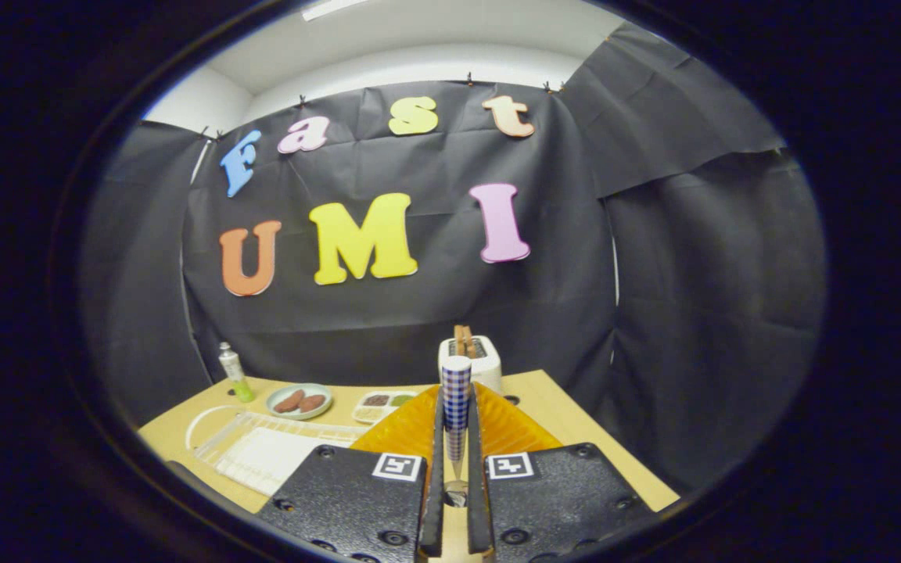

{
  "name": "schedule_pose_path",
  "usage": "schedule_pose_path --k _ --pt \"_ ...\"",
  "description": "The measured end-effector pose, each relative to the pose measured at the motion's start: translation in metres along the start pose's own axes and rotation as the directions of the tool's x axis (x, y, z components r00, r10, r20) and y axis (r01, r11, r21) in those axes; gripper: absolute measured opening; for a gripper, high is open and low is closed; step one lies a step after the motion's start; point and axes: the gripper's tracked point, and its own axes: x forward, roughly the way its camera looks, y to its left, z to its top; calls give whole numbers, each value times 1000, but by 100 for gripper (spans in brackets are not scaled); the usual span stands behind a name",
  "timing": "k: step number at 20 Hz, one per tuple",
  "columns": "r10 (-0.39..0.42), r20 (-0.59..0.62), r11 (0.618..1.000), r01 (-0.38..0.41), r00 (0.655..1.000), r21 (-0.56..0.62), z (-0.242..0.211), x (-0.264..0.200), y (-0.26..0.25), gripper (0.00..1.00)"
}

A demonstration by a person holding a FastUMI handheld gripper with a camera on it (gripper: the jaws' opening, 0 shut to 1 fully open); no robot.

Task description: Take the plate from the dish rack, then take the spoon from the basket and place it into the plate.

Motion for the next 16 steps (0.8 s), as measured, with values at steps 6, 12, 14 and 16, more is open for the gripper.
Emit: schedule_pose_path --k 6,12,14,16 --pt "108 -52 994 -109 993 -21 -77 -52 73 17" --pt "132 -81 991 -134 988 -26 -137 -81 124 18" --pt "133 -98 990 -136 986 -26 -152 -86 137 17" --pt "147 -111 988 -151 983 -27 -164 -91 150 17"
